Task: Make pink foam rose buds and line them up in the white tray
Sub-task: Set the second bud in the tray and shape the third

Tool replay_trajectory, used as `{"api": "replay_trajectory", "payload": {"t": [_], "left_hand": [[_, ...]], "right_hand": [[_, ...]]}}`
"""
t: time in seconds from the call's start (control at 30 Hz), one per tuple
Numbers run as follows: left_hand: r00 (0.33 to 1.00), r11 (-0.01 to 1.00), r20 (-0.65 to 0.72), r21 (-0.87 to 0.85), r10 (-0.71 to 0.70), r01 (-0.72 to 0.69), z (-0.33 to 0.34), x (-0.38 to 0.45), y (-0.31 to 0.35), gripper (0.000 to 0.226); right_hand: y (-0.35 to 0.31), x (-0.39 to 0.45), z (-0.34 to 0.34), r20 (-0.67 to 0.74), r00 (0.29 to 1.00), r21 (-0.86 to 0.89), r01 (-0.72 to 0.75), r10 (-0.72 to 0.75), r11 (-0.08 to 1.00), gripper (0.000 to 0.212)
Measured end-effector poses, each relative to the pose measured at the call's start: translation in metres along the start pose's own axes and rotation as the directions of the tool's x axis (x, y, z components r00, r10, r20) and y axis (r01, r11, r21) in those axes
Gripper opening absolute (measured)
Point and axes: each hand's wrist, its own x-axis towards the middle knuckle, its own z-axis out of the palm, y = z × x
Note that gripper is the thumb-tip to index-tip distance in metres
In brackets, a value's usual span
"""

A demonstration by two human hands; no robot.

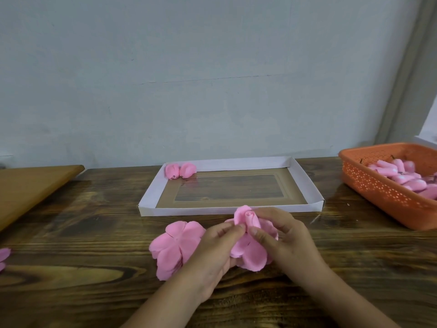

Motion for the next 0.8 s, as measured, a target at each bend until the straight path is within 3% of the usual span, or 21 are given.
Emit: {"api": "replay_trajectory", "payload": {"t": [0.13,0.27,0.37,0.47,0.57,0.8], "left_hand": [[1.0,0.999,0.015,0.035,0.007,-0.008,0.0,-0.001,0.001,0.032],[0.998,1.0,0.056,-0.011,0.015,-0.015,0.0,-0.002,0.003,0.033],[0.986,0.993,0.166,-0.12,0.027,-0.007,0.0,-0.003,0.005,0.04],[0.972,0.951,0.233,-0.298,-0.014,0.085,-0.003,-0.004,0.01,0.045],[0.969,0.879,0.242,-0.453,-0.038,0.148,-0.007,-0.004,0.01,0.057],[0.971,0.88,0.231,-0.445,-0.065,0.164,-0.004,-0.007,0.012,0.053]], "right_hand": [[0.002,0.002,-0.001,-0.05,0.997,0.064,-0.056,0.059,0.996,0.048],[0.0,0.003,-0.003,0.033,0.998,0.104,-0.056,0.053,0.993,0.027],[-0.003,0.002,-0.003,0.046,0.997,0.18,-0.074,0.067,0.981,0.022],[-0.002,0.004,-0.004,0.008,0.998,0.15,-0.07,0.07,0.986,0.027],[0.0,0.006,-0.005,-0.003,0.996,0.149,-0.09,0.091,0.985,0.015],[-0.002,0.005,-0.004,-0.032,0.992,0.152,-0.115,0.121,0.982,0.011]]}}
